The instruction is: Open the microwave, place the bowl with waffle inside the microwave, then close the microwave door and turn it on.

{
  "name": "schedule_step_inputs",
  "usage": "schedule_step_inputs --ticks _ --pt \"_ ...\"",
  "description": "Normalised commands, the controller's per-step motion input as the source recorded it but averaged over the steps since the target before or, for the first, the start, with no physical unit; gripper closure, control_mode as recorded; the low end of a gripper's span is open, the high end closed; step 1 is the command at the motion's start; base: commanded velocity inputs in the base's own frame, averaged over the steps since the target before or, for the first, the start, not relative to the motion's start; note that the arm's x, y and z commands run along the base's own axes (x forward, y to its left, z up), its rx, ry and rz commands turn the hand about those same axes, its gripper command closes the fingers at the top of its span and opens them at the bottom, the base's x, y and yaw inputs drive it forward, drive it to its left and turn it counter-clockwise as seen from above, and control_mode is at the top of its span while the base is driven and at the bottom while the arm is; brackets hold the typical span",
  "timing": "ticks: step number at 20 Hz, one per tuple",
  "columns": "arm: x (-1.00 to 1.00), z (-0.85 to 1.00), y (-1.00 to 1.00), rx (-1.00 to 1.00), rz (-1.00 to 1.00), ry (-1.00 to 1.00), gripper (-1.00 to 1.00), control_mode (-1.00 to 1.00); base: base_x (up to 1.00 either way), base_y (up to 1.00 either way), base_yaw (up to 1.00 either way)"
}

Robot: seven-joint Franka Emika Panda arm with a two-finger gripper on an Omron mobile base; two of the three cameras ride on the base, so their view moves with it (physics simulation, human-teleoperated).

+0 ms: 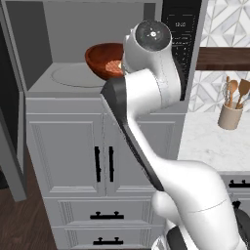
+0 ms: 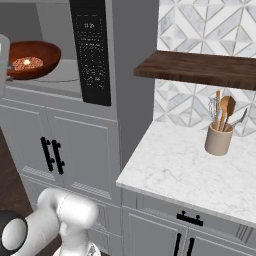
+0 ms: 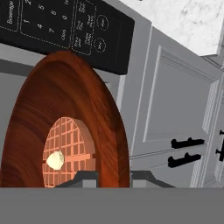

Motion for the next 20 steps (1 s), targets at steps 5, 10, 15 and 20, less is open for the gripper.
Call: schedule_step_inputs --ticks 5,10,15,20 --pt "0.57 -0.01 0.00 0.00 0.00 0.00 1.00 -1.00 0.00 0.00 0.00" --pt "0.52 -0.13 0.00 0.00 0.00 0.00 1.00 -1.00 0.00 0.00 0.00" --pt "0.47 -0.16 0.02 -0.02 -0.02 0.00 1.00 -1.00 0.00 0.00 0.00" --pt "0.48 -0.18 0.13 -0.07 -0.03 0.00 1.00 -1.00 0.00 0.00 0.00"
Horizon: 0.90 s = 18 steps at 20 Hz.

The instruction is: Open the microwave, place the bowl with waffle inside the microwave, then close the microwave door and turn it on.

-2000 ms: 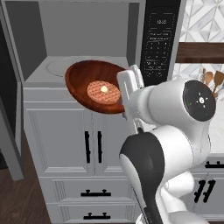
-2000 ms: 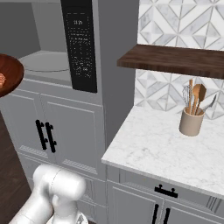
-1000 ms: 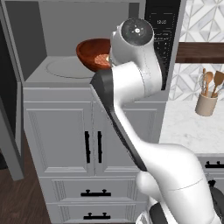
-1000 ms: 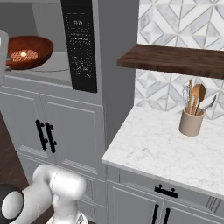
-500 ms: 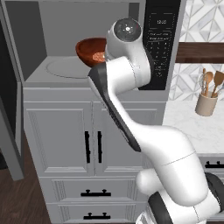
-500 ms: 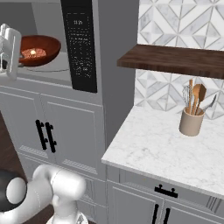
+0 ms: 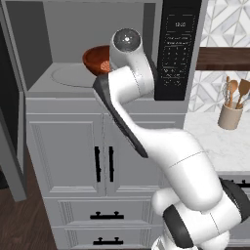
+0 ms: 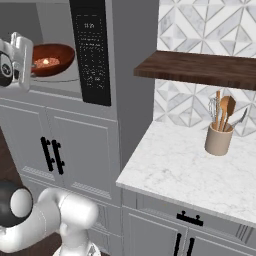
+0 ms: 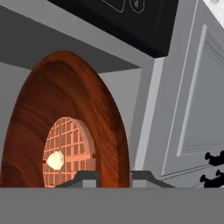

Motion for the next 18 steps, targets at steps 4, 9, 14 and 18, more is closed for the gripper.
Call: schedule_step_inputs --ticks 4,9,14,18 --pt "0.50 -0.16 0.21 -0.07 -0.02 0.01 1.00 -1.00 0.00 0.00 0.00" --pt "0.64 -0.13 0.10 -0.01 0.00 0.06 1.00 -1.00 0.00 0.00 0.00" --pt "0.67 -0.03 0.00 0.00 0.00 0.14 1.00 -1.00 0.00 0.00 0.00" --pt "0.63 -0.11 0.05 0.00 0.00 0.13 1.00 -1.00 0.00 0.00 0.00"
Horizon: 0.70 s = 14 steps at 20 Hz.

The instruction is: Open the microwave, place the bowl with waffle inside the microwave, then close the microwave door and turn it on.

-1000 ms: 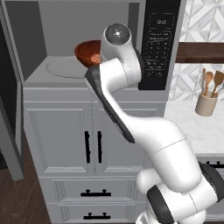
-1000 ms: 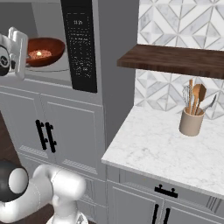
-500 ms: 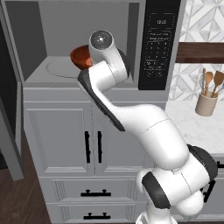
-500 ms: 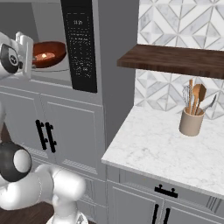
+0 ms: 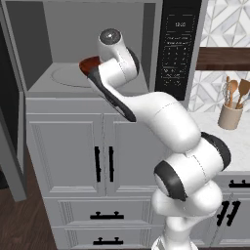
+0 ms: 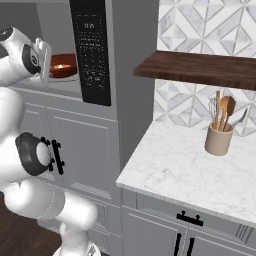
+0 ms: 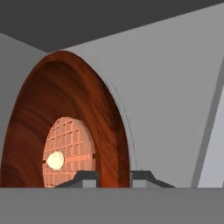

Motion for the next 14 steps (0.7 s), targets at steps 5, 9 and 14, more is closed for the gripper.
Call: schedule_step_inputs --ticks 5,9,14 --pt "0.56 -0.17 0.29 0.00 0.00 0.02 1.00 -1.00 0.00 0.00 0.00" --pt "0.51 -0.13 0.31 0.00 0.00 0.00 -1.00 -1.00 0.00 0.00 0.00" --pt "0.12 -0.15 0.08 0.00 0.00 -0.03 -1.00 -1.00 0.00 0.00 0.00"
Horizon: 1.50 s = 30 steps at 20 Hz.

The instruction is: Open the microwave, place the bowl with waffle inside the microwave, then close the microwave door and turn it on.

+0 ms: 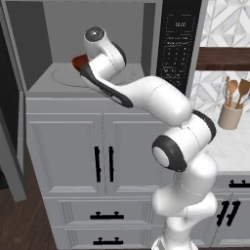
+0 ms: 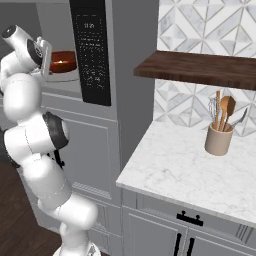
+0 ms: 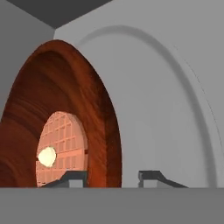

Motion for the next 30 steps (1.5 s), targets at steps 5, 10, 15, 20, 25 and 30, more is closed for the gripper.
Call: schedule_step_inputs --ticks 5,10,15,20,25,30 --pt "0.00 0.00 -0.06 0.09 0.00 -0.16 -1.00 -1.00 0.00 0.00 0.00" --pt "-0.93 -0.01 -0.71 0.22 0.07 -0.35 -1.00 -1.00 0.00 0.00 0.00" --pt "-1.00 -0.01 -0.77 0.22 0.04 -0.40 -1.00 -1.00 0.00 0.00 0.00" --pt "-1.00 -0.03 -0.27 0.03 0.01 -0.20 -1.00 -1.00 0.00 0.00 0.00" --pt "-1.00 0.00 0.00 -0.04 0.00 -0.09 -1.00 -1.00 0.00 0.00 0.00" --pt "-1.00 -0.01 0.03 -0.10 0.00 -0.06 -1.00 -1.00 0.00 0.00 0.00"
